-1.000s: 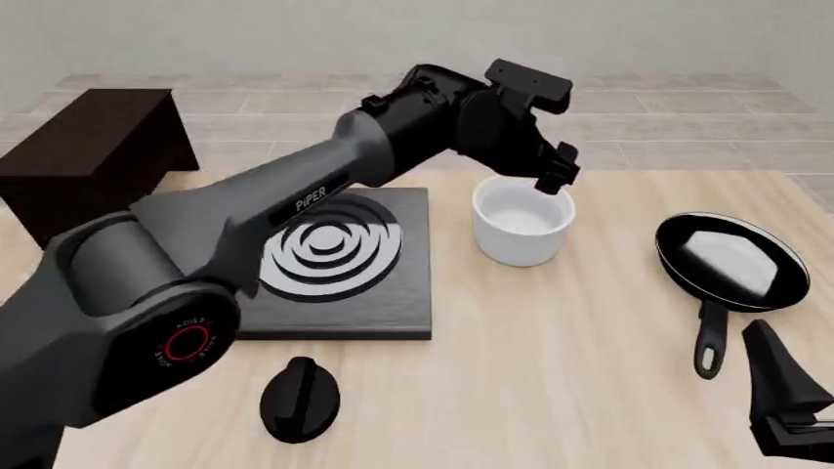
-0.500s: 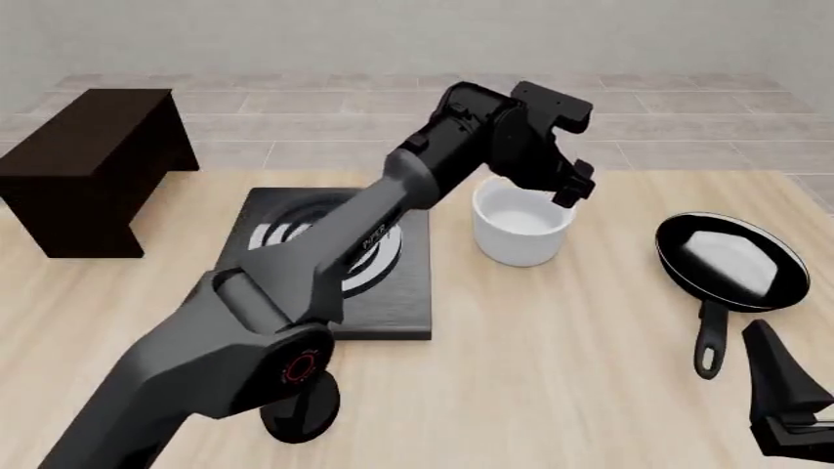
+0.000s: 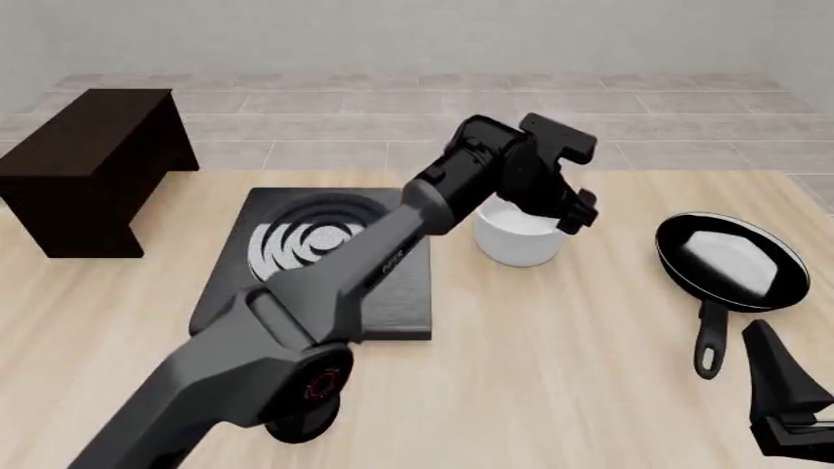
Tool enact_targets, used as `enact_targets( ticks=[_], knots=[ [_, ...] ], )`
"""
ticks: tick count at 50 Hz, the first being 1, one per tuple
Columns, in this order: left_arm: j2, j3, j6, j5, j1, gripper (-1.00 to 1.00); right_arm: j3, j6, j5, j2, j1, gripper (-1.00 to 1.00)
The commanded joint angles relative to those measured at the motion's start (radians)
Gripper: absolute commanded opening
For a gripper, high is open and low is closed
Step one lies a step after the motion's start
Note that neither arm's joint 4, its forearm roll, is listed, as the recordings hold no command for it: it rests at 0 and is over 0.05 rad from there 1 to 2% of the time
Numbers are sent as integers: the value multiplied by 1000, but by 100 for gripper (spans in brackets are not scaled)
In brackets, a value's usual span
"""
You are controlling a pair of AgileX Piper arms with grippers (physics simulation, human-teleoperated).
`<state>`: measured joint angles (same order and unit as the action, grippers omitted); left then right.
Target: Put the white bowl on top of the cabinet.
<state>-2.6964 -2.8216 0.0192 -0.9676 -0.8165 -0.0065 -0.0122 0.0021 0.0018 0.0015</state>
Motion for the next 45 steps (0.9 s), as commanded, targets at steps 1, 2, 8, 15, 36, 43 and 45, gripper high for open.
enact_targets(
  ticks=[1,2,8,15,36,43,45],
  knots=[
    [-27,-8,0,8,-7,100,0,0,0,0,0,100],
    [-29,-8,1,10,-11,100,0,0,0,0,0,100],
    [-39,-9,0,15,-18,100,0,0,0,0,0,100],
    [-57,-9,-2,22,-19,100,0,0,0,0,0,100],
    [-113,-8,-7,38,-15,100,0,0,0,0,0,100],
    [-133,-7,-3,43,-16,100,0,0,0,0,0,100],
    [-135,-7,-4,45,-17,100,0,0,0,0,0,100]
  ],
)
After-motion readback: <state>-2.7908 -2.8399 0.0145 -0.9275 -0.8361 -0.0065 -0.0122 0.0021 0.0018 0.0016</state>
